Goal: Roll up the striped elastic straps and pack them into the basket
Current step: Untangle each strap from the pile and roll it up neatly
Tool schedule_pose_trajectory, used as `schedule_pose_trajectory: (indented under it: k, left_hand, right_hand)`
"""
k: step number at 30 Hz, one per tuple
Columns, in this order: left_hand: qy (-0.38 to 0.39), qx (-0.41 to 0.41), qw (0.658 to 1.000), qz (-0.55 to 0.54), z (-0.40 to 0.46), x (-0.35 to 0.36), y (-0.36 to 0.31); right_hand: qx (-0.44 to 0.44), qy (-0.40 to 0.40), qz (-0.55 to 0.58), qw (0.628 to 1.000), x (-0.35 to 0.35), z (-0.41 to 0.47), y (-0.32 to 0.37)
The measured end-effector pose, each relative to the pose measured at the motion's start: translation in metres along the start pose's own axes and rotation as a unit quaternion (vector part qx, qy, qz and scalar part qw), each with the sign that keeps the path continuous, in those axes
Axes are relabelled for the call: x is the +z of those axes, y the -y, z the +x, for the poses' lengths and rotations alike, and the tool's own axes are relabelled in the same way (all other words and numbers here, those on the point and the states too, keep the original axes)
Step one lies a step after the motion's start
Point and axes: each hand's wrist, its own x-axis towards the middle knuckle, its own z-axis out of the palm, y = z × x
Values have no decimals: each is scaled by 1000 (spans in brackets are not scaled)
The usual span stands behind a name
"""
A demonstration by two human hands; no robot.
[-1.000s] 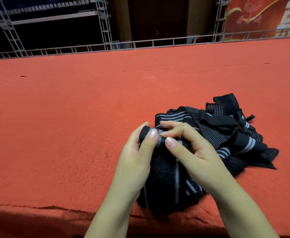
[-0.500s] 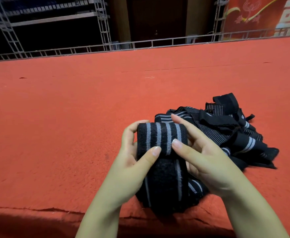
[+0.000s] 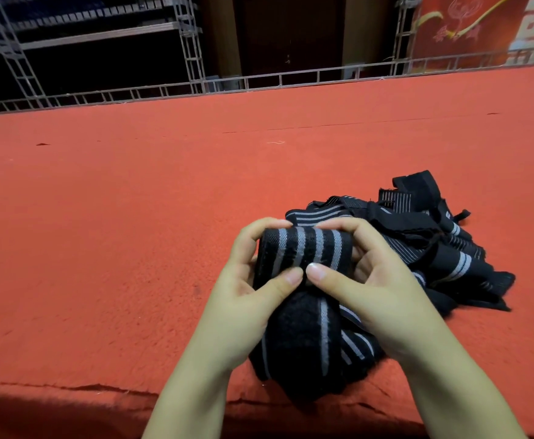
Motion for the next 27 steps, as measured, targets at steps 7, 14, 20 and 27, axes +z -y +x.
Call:
schedule_pose_trajectory:
  k: [7,14,20,27]
  left_hand:
    - [-18,-42,999,-1,-3,-3,0]
    - [23,-105,994,14,-8,4,-1]
    - [-6,-42,994,98,-10,17,-1]
    - [11,-18,1000,10,-11,13,-2]
  right_hand:
    - [-9,-31,-47,998,2,-5,14]
    - [-53,-136,-26,989,0,-2,20]
    - [-82,-171,-73,979,11,-2,12]
    - [-97,-145,-115,978,10,-3,7]
